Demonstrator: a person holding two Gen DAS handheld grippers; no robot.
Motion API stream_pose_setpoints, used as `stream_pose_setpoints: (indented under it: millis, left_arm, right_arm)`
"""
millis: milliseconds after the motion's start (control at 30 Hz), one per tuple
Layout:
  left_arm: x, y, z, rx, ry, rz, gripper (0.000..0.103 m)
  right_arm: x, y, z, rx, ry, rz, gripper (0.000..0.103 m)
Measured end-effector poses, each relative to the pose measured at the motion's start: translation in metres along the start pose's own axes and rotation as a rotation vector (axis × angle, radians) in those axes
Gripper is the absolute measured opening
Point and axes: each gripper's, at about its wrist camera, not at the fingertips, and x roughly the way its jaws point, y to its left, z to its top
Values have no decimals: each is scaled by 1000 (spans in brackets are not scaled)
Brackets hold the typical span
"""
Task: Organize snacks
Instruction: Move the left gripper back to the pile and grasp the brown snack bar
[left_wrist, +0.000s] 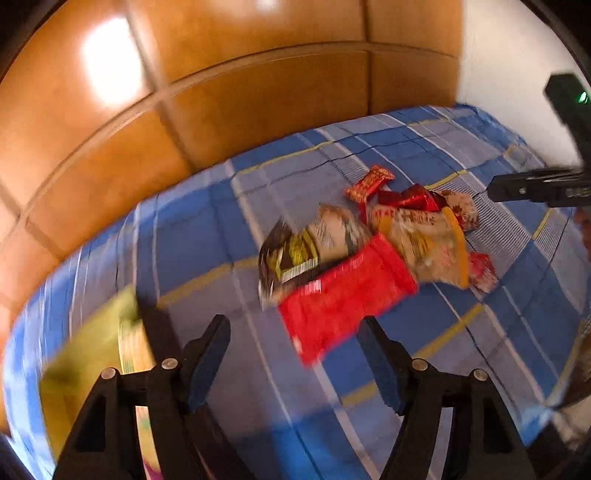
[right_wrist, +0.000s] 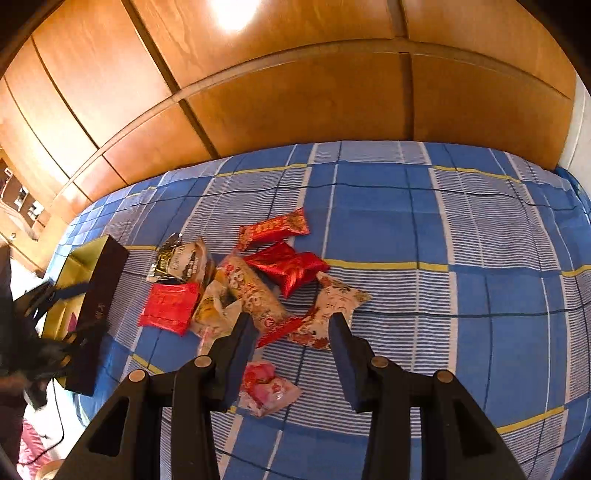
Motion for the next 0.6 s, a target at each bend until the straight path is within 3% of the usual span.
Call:
stream_pose_setpoints:
  millis: [267, 467, 600]
  left_arm:
    - [60, -9, 42, 277, 88, -43, 72]
    - [90, -10, 56, 340, 113, -113, 73]
    - [106, -5, 65, 267, 112, -131, 74]
  right_arm:
    - [-3, 0, 4, 23, -1, 48, 43]
    - [-5, 1, 5, 26, -7, 51, 43]
    - [-5, -1, 7, 35, -12, 49, 43]
